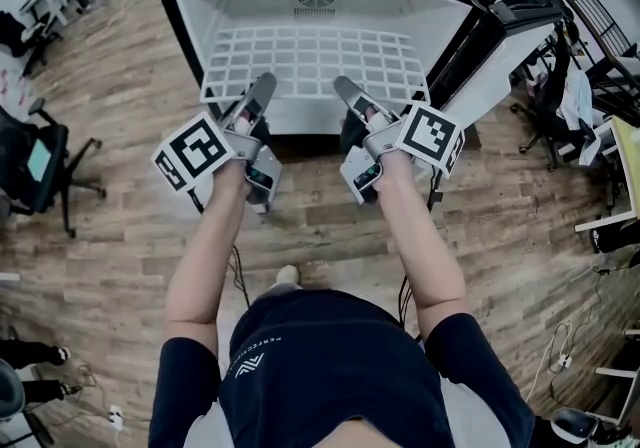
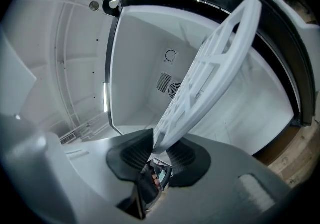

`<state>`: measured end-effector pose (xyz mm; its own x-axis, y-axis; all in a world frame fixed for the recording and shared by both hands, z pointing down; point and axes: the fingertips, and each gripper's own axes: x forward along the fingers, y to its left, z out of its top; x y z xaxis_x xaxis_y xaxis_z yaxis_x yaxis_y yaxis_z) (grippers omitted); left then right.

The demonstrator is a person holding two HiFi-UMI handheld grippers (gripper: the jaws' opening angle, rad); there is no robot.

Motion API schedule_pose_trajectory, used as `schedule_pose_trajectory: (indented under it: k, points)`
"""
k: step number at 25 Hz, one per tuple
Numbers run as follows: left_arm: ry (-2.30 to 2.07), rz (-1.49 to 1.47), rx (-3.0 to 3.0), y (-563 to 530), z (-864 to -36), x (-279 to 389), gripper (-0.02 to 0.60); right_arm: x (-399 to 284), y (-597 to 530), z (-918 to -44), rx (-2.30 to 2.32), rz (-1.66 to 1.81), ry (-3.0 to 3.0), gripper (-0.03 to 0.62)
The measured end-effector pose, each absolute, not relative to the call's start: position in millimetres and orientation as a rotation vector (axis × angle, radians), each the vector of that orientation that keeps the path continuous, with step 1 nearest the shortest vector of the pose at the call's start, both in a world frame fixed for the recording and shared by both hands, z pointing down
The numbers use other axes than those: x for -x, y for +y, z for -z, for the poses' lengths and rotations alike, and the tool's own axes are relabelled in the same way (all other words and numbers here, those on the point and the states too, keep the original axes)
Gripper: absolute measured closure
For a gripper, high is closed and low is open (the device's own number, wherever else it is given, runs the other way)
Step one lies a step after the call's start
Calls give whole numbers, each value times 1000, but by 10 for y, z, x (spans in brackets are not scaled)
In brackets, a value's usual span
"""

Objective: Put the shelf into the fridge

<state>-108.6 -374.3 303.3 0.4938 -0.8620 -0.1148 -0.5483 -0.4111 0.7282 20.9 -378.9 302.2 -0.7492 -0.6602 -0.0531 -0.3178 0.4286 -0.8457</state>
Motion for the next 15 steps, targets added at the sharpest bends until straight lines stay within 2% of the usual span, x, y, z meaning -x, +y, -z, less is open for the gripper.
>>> schedule_pose_trajectory:
  k: [15]
  points:
    - [-1190,697,-2140,-3574,-3052,1215,436,-350,-3652,-3059,881,1169,2297,485]
